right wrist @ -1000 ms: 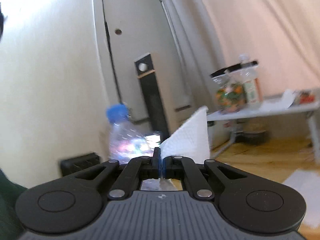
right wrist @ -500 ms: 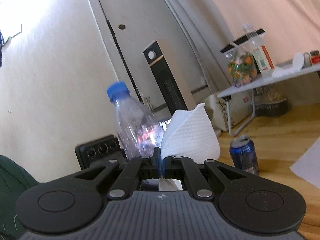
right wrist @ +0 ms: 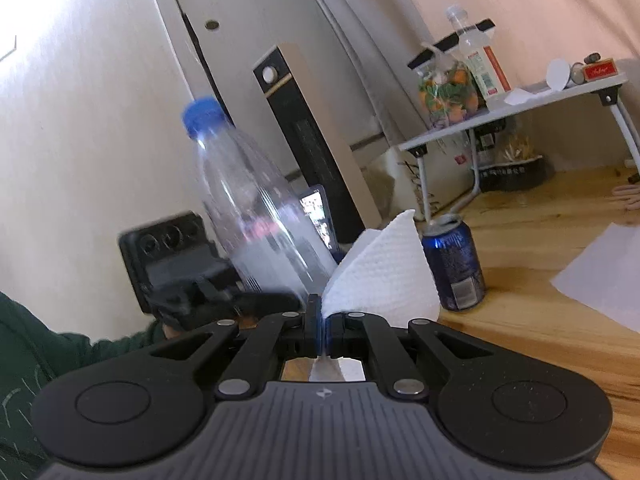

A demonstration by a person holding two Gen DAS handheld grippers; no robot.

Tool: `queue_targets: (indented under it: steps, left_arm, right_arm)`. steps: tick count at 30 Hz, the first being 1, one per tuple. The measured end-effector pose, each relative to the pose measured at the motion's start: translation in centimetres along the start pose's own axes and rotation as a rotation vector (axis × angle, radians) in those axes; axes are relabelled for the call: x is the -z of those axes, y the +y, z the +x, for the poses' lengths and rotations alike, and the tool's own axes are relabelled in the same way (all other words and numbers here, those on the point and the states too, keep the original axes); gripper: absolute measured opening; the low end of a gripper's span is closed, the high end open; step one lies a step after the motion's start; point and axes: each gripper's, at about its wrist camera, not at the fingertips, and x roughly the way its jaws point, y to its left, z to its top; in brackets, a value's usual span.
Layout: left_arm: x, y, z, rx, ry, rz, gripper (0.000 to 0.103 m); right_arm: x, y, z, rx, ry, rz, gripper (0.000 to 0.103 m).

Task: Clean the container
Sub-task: 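Wipe the bottle side again with the towel in the right tool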

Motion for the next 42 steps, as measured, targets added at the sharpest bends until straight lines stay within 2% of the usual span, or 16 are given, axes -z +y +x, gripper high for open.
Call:
queue_targets:
  steps: [9,14,17,24,30,35,42]
  left_arm:
    - [1.5,-1.0,2.1,-0.046,0.116,0.039,0.065]
    - [1.9,-1.0,2.7,-0.090,0.158,0.025,0.065]
    - [1.9,-1.0,2.9,-0.094,0.165,0.019,0.065]
    - [2.0,-0.9,2.9,-0.101,0.161,0.005,0.065]
    - [2.1,0.0,2.5,-0.121,0.126,-0.061,0.065]
    - [1.7,0.4,2.2,-0.142,0.103,-0.089,0.065]
    - [1.7,0.2,2.3,-0.193,0.100,-0.094,0.065]
  right_arm:
    - [-3.1,2.5,-1.1,-0.058,-0.112,-0.055,0.005]
    - [-4.3,6.5,-0.9,0.025,-0.141,-0.232,0.005]
    - [-4.3,8.3,0.5,0.059,-0.071,-0.303,0.005]
    - [-3.2,11.0,5.2,0.218,0.239,-0.502,0.005]
    - [-2.2,12.8,7.0,0.361,0.365,-0.620,0.005]
    - [-0.7,12.9,8.0,0.434,0.395,-0.648,0.006]
    - [-0.4,13.2,8.5,0.494,0.322,-0.651,0.005]
